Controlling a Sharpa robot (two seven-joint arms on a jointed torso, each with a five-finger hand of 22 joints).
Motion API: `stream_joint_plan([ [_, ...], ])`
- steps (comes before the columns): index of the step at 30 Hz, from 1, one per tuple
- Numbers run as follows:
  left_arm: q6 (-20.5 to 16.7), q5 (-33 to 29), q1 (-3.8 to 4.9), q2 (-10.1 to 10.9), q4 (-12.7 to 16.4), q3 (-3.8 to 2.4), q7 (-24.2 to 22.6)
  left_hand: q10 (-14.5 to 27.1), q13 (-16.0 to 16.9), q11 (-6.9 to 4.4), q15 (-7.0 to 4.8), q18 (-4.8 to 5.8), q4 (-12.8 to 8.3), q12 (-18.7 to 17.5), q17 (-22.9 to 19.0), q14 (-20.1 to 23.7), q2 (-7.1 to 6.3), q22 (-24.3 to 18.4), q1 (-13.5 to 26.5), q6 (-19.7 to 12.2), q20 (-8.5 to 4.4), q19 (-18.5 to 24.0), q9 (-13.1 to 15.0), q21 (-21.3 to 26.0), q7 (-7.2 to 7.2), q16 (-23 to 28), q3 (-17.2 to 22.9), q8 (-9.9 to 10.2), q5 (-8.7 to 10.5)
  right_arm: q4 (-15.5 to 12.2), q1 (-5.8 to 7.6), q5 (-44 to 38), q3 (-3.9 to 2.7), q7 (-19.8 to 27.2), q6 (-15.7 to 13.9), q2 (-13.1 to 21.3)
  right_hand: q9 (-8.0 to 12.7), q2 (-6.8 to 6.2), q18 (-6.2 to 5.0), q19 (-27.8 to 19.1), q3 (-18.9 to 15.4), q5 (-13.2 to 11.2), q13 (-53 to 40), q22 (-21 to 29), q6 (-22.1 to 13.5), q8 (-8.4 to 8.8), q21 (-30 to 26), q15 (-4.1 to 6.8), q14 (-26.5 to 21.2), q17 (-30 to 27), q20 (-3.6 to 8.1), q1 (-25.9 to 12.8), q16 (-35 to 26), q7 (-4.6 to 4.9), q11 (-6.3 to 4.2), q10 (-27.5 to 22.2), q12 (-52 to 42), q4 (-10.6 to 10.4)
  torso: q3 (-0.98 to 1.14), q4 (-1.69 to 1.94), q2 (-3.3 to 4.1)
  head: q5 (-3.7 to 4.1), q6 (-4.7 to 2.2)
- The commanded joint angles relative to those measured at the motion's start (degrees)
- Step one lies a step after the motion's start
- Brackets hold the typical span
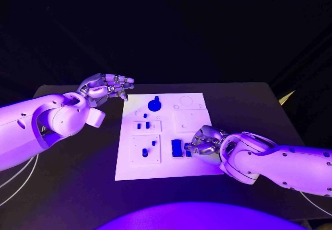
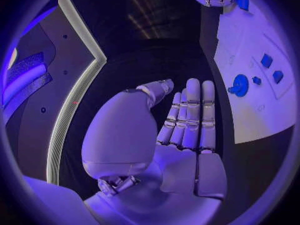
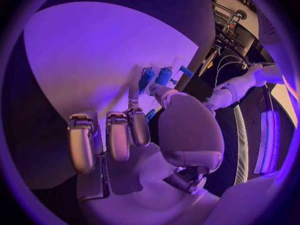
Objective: Assemble the parts on the task board
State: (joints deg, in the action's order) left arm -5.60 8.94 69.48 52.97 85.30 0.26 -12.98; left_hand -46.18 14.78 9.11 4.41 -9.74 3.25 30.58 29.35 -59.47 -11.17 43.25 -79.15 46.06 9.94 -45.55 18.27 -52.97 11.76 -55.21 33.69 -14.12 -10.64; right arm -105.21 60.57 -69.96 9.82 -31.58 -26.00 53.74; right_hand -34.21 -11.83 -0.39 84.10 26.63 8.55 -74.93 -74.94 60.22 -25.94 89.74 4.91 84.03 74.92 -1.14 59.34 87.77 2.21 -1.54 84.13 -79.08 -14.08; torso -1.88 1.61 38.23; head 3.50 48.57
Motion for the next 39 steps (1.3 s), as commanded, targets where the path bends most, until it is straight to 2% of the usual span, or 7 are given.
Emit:
stream_joint_plan([
  [1,0.99,-0.32,0.04,-0.1,0.05,-0.04,-0.22,0.42,-0.07,-0.16,0.04,-0.8,-0.02,0.29,-0.05,0.34,0.46,-0.06,-0.04,-0.25,0.19,-0.25,0.07,0.14,0.97,-0.21,0.22,-0.34,-0.28,-0.09,-0.06,-1.07,0.0,0.0,0.97,0.11,-0.09,-0.09,0.39,5.9,-0.46,-0.15,-9.89,-15.06,0.01,-0.22,0.26,0.41,4.9,9.63,0.28,-0.45,-0.14,0.15,-0.27,2.65,0.35,-0.03,0.05,-0.03,-0.02,0.01,0.03],
  [6,1.02,-0.32,0.04,-0.09,0.05,-0.04,-0.22,0.42,-0.07,-0.16,0.04,-0.8,-0.02,0.29,-0.05,0.34,0.46,-0.06,-0.04,-0.25,0.19,-0.25,0.07,0.14,0.97,-0.21,0.22,-0.34,-0.28,-0.48,-0.06,-1.47,0.0,0.26,0.98,0.65,-0.12,-0.29,0.39,5.9,-0.57,-0.11,-9.88,-15.06,-0.08,-0.2,0.26,0.4,4.89,9.61,0.27,-0.22,-0.16,0.15,-0.27,2.63,0.38,0.18,0.06,-0.02,-0.02,-0.02,0.08],
  [14,0.98,-0.32,0.04,-0.04,0.0,-0.04,-0.22,0.42,-0.07,-0.16,0.04,-0.8,-0.02,0.29,-0.05,0.34,0.46,-0.06,-0.04,-0.25,0.19,-0.25,0.07,0.14,0.97,-0.21,0.22,-0.34,-0.28,-1.37,-0.1,-1.65,0.01,1.5,2.79,1.56,-0.31,-1.6,0.39,5.9,-0.95,-0.03,-9.87,-15.06,-0.44,-0.16,0.26,0.41,4.87,9.54,0.25,2.76,-0.22,0.12,-0.3,2.54,0.53,2.6,0.08,-0.08,-0.01,-0.05,0.08],
  [21,0.97,-0.32,0.03,-0.06,-0.05,-0.04,-0.2,0.42,-0.07,-0.16,0.04,-0.8,-0.02,0.29,-0.05,0.34,0.46,-0.06,-0.04,-0.25,0.19,-0.25,0.07,0.14,0.97,-0.21,0.22,-0.34,-0.28,-1.76,-0.21,-1.55,0.02,2.16,3.34,1.85,-0.3,-1.76,0.39,5.9,-1.2,-0.05,-9.92,-15.06,-0.45,-0.14,0.26,0.41,4.89,9.64,0.25,2.75,-0.18,0.18,-0.26,2.57,0.43,2.6,0.11,-0.05,0.03,0.0,0.04],
  [32,0.97,-0.32,0.03,-0.05,-0.09,-0.03,-0.16,0.42,-0.07,-0.16,0.04,-0.8,-0.02,0.29,-0.05,0.34,0.46,-0.06,-0.04,-0.25,0.19,-0.25,0.07,0.14,0.97,-0.21,0.22,-0.34,-0.28,-1.06,-0.27,-1.62,0.02,2.27,5.07,2.05,-0.31,-1.65,0.39,5.9,-1.29,0.02,-9.94,-15.06,-0.39,-0.15,0.26,0.39,4.91,9.73,0.23,3.16,-0.14,0.11,-0.29,2.58,0.39,2.76,0.02,-0.01,-0.01,-0.02,0.19],
  [39,0.96,-0.32,0.03,-0.02,-0.08,-0.03,-0.14,0.42,-0.07,-0.16,0.04,-0.8,-0.02,0.29,-0.05,0.34,0.46,-0.06,-0.04,-0.25,0.19,-0.25,0.07,0.14,0.97,-0.21,0.22,-0.34,-0.28,-0.58,-0.33,-2.27,0.03,2.34,4.49,1.83,-0.32,-1.5,0.39,5.9,-1.23,0.05,-9.95,-15.06,-0.36,-0.14,0.26,0.41,4.91,9.72,0.24,3.5,-0.14,0.08,-0.32,2.59,0.39,2.9,0.05,0.03,-0.03,-0.06,0.1],
])
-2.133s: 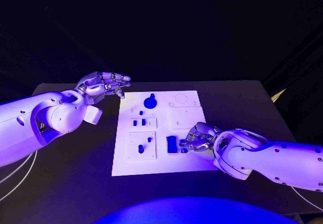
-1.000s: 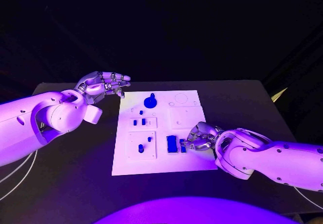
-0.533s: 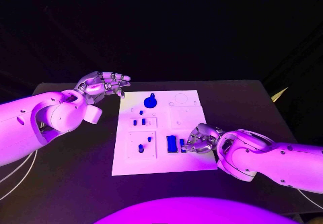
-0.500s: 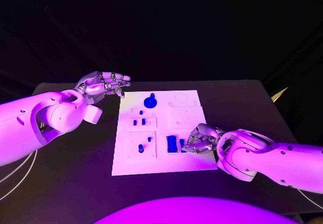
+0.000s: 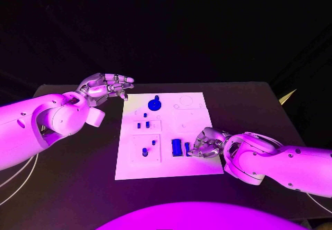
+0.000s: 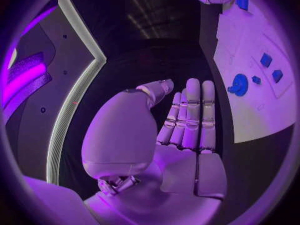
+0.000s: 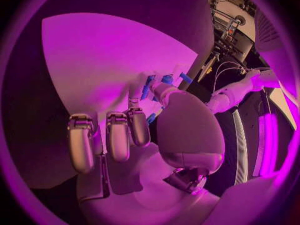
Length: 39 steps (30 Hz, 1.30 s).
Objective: Assemble the parts on the task board
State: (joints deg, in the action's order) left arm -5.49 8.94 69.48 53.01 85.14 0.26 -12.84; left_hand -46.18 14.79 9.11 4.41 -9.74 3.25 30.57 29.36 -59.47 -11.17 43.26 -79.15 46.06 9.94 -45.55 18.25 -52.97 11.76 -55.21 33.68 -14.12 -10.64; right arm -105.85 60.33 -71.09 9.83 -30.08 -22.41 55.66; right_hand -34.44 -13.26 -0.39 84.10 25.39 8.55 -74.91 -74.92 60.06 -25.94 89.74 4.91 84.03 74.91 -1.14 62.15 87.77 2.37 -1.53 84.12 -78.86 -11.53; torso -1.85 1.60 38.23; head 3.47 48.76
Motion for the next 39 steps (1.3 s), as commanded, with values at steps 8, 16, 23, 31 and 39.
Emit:
stream_joint_plan([
  [8,0.74,-0.32,0.03,-0.03,-0.03,-0.04,-0.31,0.42,-0.08,-0.16,0.04,-0.81,-0.02,0.3,-0.06,0.34,0.46,-0.07,-0.04,-0.25,0.19,-0.25,0.08,0.14,0.97,-0.22,0.22,-0.34,-0.29,-0.42,-0.09,-1.08,0.0,2.22,-1.29,0.25,-0.08,0.01,0.39,5.9,-0.05,0.03,-9.95,-15.08,-0.18,-0.13,0.26,0.42,4.9,9.66,0.24,0.66,-0.18,-0.03,-0.3,2.57,0.22,0.28,0.03,-0.02,-0.06,-0.27,-0.25],
  [16,0.26,-0.94,-0.15,-0.35,-0.43,0.04,-1.8,0.46,-0.16,-0.12,0.06,-0.78,0.02,0.49,-0.13,0.35,0.5,-0.03,0.07,-0.24,0.17,-0.31,0.11,0.11,1.02,-0.3,0.29,-0.42,-0.25,-0.1,1.01,9.78,-0.11,13.63,-4.63,1.54,0.79,0.52,-0.39,4.76,-0.44,0.05,-7.18,-13.99,-3.85,2.3,-3.64,-0.65,4.04,6.15,-0.48,1.83,-1.98,1.67,1.1,-0.05,6.69,0.26,-0.01,-0.21,-0.62,-0.35,-1.26],
  [23,-1.74,-3.32,-1.55,-1.94,-1.74,0.07,-5.91,-0.2,-0.11,-0.27,0.05,-0.74,0.39,1.1,-0.22,0.52,0.36,-0.13,0.67,-0.22,0.23,-0.16,0.14,0.37,0.86,-0.35,0.09,-0.51,-0.16,7.45,4.49,29.83,-0.23,33.48,-5.13,0.23,1.02,1.08,-2.63,0.79,0.63,-5.05,-2.39,-10.57,-8.49,4.48,-15.77,-2.68,2.14,1.12,-2.43,5.69,-5.02,4.06,3.31,-6.24,16.99,2.77,-0.41,-0.37,-2.23,-0.24,-3.33],
  [31,-7.02,-6.95,-2.58,-5.9,-6.9,0.08,-10.3,-0.74,-0.66,-0.36,0.51,-0.5,1.2,1.7,-2.36,5.56,-0.05,-1.67,1.44,-0.13,0.75,2.74,0.35,3.76,0.55,3.61,0.16,-1.0,0.04,24.15,7.05,43.38,-0.74,46.15,-2.37,-6.91,2.28,1.53,-8.68,-13.62,2.61,-5.14,15.14,3.96,-11.18,6.01,-55.35,-4.61,-10.46,-22.13,-4.53,8.2,-22.69,6.08,5.26,-23.67,43.77,4.53,-0.94,-0.77,-4.58,-0.69,-5.99],
  [39,-10.97,-9.4,-3.31,-11.3,-15.2,0.06,-12.15,-1.93,-7.03,0.54,2.98,-0.53,4.83,-5.46,-10.24,10.11,-1.0,-12.21,3.3,-1.5,4.09,5.68,1.04,20.31,0.76,21.69,-4.82,-2.35,1.75,39.14,7.39,50.3,-1.44,51.99,0.34,-14.75,5.93,1.0,-10.2,-23.16,5.64,-5.4,37.32,21.87,-13.3,8.47,-79.65,-7.95,-26.8,-38.64,-7.45,9.41,-45.38,7.48,7.55,-26.91,57.42,4.34,-0.53,-1.01,-6.09,-1.21,-9.69],
])
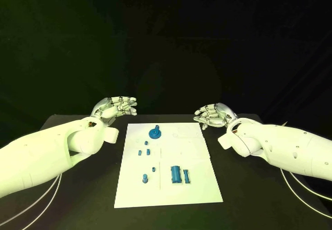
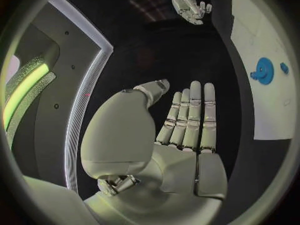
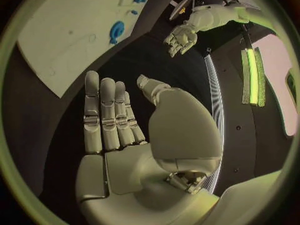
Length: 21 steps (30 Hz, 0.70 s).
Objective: Assemble the parts on the task board
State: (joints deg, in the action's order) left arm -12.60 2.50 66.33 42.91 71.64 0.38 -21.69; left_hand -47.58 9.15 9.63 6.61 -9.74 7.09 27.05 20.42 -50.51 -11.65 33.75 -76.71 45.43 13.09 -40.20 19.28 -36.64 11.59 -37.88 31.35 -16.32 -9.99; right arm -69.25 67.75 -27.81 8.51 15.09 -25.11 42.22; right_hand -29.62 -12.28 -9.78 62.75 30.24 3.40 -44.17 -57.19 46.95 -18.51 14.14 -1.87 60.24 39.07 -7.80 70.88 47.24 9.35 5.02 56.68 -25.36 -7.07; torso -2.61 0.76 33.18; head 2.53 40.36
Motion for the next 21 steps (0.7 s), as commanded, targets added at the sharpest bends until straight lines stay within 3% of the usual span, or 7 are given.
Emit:
stream_joint_plan([
  [1,-4.29,-3.11,-0.26,-1.96,-2.78,-0.06,-3.46,-0.77,-2.43,0.3,1.24,-0.61,1.52,-3.51,-1.99,1.68,-0.35,-4.62,0.4,-1.28,1.47,0.11,-0.16,6.66,1.08,7.49,-3.99,-0.09,2.17,3.99,-0.08,7.89,-0.18,7.25,3.41,-2.13,1.62,0.09,-0.51,-2.29,1.2,-0.32,9.61,6.09,-0.22,1.63,-5.67,-1.43,-4.02,-4.42,-1.55,0.97,-7.37,0.55,1.47,0.55,5.83,-0.03,0.27,-0.18,-1.14,-0.37,-1.58],
  [7,-5.79,-3.47,-0.71,-5.53,-7.7,-0.09,-4.53,-1.05,-5.51,1.25,3.4,0.34,2.95,-12.32,-5.88,6.7,1.44,-15.04,-3.32,-2.33,3.54,2.66,-3.16,21.39,-0.18,22.72,-9.15,1.2,1.96,8.94,-0.2,12.29,-0.48,8.89,5.51,-4.98,4.37,1.26,-0.54,-7.01,1.33,-0.34,25.47,18.92,-0.27,5.49,-10.54,-4.62,-7.6,-14.22,-4.84,1.49,-24.66,1.57,3.69,0.58,15.23,0.48,0.79,-0.03,-1.5,-0.92,-3.16],
  [8,-3.27,-1.84,-0.64,-5.07,-6.96,-0.03,-1.87,47.58,-9.15,-9.63,-6.61,9.74,-7.09,-27.05,-20.42,50.51,11.65,-33.75,21.01,-45.43,-13.09,40.2,-19.28,36.64,-11.59,37.88,-31.35,16.32,9.99,8.24,-0.12,7.18,-0.44,4.91,2.08,-4.7,29.62,12.28,9.78,-62.75,-30.24,-3.4,44.17,57.19,-46.95,18.51,-14.14,1.87,-60.24,-39.07,7.8,-20.28,-47.24,-9.35,-5.02,-56.68,25.36,7.07,0.44,-0.13,-1.14,-0.66,-2.45],
  [15,-6.03,-1.9,-1.18,-4.4,-4.5,-0.07,-2.48,47.58,-9.15,-9.63,-6.61,9.74,-7.09,-27.05,-20.42,50.51,11.65,-33.75,31.77,-45.43,-13.09,40.2,-19.28,36.64,-11.59,37.88,-31.35,16.32,9.99,5.48,-0.83,9.15,-1.21,5.84,0.07,-4.02,29.62,12.28,9.78,-62.75,-30.24,-3.4,44.17,57.19,-46.95,18.51,-14.14,1.87,-60.24,-39.07,7.8,-30.18,-47.24,-9.35,-5.02,-56.68,25.36,7.07,1.29,-0.37,-1.48,-1.39,-3.83],
  [17,-7.83,-1.95,-1.53,-3.97,-2.88,-0.09,-2.88,47.58,-9.15,-9.63,-6.61,9.74,-7.09,-27.05,-20.42,50.51,11.65,-33.75,35.33,-45.43,-13.09,40.2,-19.28,36.64,-11.59,37.88,-31.35,16.32,9.99,3.68,-1.3,10.44,-1.71,6.45,-1.24,-3.57,29.62,12.28,9.78,-62.75,-30.24,-3.4,44.17,57.19,-46.95,18.51,-14.14,1.87,-60.24,-39.07,7.8,-70.88,-47.24,-9.35,-5.02,-56.68,25.36,7.07,1.8,-0.52,-1.68,-1.83,-4.67],
  [18,-8.88,-1.97,-1.74,-3.71,-1.94,-0.1,-3.11,47.58,-9.15,-9.63,-6.61,9.74,-7.09,-27.05,-20.42,50.51,11.65,-33.75,76.71,-45.43,-13.09,40.2,-19.28,36.64,-11.59,37.88,-31.35,16.32,9.99,2.62,-1.57,11.19,-2.01,6.81,-2.01,-3.31,29.62,12.28,9.78,-62.75,-30.24,-3.4,44.17,57.19,-46.95,18.51,-14.14,1.87,-60.24,-39.07,7.8,-70.88,-47.24,-9.35,-5.02,-56.68,25.36,7.07,2.02,-0.59,-1.76,-2.02,-5.02],
  [21,-13.5,-2.08,-2.64,-2.59,2.19,-0.16,-4.13,47.58,-9.15,-9.63,-6.61,9.74,-7.09,-27.05,-20.42,50.51,11.65,-33.75,76.71,-45.43,-13.09,40.2,-19.28,36.64,-11.59,37.88,-31.35,16.32,9.99,-2.0,-2.76,14.48,-3.3,8.37,-5.37,-2.17,29.62,12.28,9.78,-62.75,-30.24,-3.4,44.17,57.19,-46.95,18.51,-14.14,1.87,-60.24,-39.07,7.8,-70.88,-47.24,-9.35,-5.02,-56.68,25.36,7.07,2.51,-0.73,-1.96,-2.45,-5.83],
])
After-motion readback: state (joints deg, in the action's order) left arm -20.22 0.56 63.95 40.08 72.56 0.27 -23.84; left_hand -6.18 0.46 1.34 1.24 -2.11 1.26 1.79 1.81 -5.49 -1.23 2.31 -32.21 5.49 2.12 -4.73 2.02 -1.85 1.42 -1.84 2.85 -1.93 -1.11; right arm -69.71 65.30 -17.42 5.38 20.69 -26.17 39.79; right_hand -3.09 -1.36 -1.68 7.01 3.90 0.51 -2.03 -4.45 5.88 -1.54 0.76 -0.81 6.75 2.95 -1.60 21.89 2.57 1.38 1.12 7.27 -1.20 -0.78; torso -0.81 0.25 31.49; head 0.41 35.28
